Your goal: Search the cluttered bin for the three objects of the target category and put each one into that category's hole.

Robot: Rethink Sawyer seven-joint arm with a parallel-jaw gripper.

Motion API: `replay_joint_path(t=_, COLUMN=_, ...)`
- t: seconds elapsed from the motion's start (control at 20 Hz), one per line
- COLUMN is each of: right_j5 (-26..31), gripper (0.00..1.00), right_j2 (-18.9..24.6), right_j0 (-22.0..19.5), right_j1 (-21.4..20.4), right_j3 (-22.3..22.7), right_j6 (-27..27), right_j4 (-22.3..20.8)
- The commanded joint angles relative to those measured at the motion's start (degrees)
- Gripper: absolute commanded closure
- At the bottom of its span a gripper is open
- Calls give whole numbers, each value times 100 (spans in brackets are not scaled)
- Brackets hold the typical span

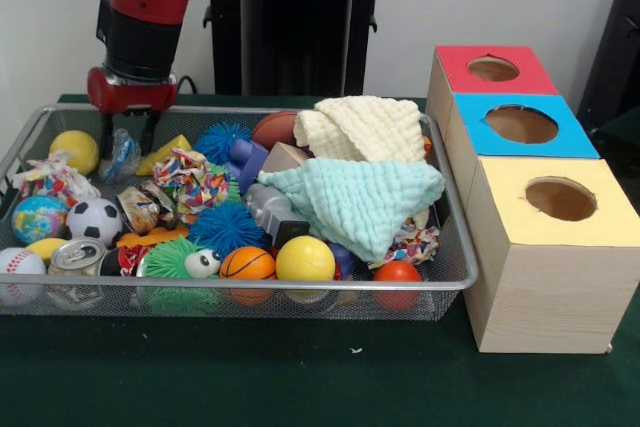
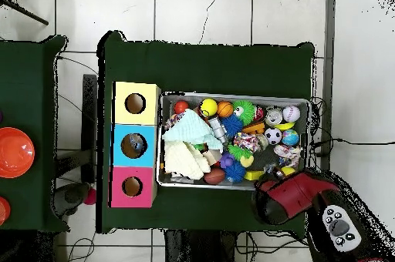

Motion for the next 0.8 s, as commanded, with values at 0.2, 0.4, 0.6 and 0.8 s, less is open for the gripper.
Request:
replay_joint_path(t=0.2, right_j5=-615, gripper=0, right_j2=-533, right_j0=416, right_j1=578, right_j3=-810, right_j6=1012, right_j4=-307)
replay_joint_path(t=0.4, right_j5=-699, gripper=0, right_j2=-728, right_j0=563, right_j1=680, right_j3=-909, right_j6=959, right_j4=-237)
replay_joint_path(t=0.6, right_j5=-831, gripper=0, right_j2=-913, right_j0=717, right_j1=798, right_j3=-1047, right_j6=995, right_j4=-214)
replay_joint_path(t=0.8, right_j5=-1093, gripper=100, right_j2=-1359, right_j0=970, right_j1=958, right_j3=-1247, right_j6=1488, right_j4=-6)
